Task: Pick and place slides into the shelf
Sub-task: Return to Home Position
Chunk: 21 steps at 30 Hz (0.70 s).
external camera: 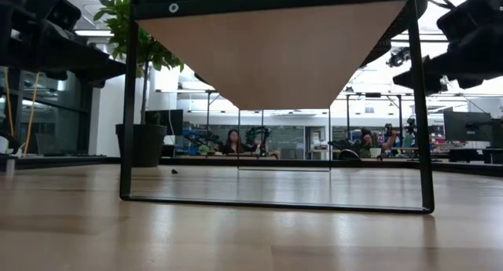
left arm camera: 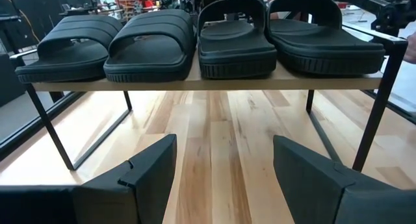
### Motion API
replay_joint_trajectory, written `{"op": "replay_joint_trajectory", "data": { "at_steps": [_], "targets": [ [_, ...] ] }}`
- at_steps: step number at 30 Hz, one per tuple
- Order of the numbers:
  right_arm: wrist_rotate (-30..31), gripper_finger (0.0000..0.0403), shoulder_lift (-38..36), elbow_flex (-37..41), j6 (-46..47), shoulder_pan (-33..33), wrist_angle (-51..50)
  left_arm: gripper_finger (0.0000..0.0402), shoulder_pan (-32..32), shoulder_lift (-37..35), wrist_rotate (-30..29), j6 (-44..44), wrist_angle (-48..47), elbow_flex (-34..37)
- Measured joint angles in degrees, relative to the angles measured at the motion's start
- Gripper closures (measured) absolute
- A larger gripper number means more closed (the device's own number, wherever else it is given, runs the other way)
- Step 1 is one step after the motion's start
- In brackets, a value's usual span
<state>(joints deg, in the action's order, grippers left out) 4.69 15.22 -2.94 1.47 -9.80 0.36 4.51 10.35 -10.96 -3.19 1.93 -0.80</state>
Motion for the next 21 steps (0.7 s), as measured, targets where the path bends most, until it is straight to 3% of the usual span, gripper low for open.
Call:
{"op": "replay_joint_trajectory", "data": {
  "at_steps": [3, 21],
  "targets": [
    [-0.02, 0.0148, 0.0, 2.36, -1.76, 0.0, 3.59, 0.0163, 0.0, 0.0, -0.03, -0.85, 0.0, 0.0],
    [-2.08, 0.0148, 0.57, 2.39, -0.26, 0.0, 0.85, 0.0163, 0.02, 0.0, -0.02, -1.06, 0.0, 0.0]
  ]
}}
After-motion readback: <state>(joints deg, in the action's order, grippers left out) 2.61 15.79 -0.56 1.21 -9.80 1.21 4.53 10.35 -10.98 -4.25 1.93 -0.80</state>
